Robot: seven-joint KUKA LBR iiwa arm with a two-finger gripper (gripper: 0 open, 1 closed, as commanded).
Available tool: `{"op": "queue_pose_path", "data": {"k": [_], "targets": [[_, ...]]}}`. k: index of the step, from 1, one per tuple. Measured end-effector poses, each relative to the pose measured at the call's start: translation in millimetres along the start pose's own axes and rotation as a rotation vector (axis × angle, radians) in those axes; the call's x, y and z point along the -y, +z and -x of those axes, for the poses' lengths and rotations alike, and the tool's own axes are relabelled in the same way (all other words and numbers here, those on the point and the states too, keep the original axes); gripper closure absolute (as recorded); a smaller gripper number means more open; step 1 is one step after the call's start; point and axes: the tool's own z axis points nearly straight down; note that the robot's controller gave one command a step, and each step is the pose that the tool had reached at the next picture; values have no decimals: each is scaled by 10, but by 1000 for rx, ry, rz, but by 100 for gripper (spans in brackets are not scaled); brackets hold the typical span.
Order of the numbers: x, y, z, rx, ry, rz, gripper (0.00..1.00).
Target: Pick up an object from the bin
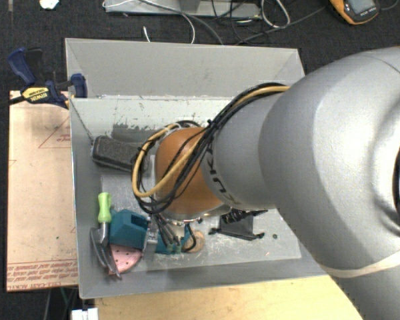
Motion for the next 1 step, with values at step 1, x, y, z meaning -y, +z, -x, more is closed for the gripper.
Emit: {"op": "queue_pose_path", "data": {"k": [1], "targets": [[-40, -237, -16, 1, 61, 4, 100]]}}
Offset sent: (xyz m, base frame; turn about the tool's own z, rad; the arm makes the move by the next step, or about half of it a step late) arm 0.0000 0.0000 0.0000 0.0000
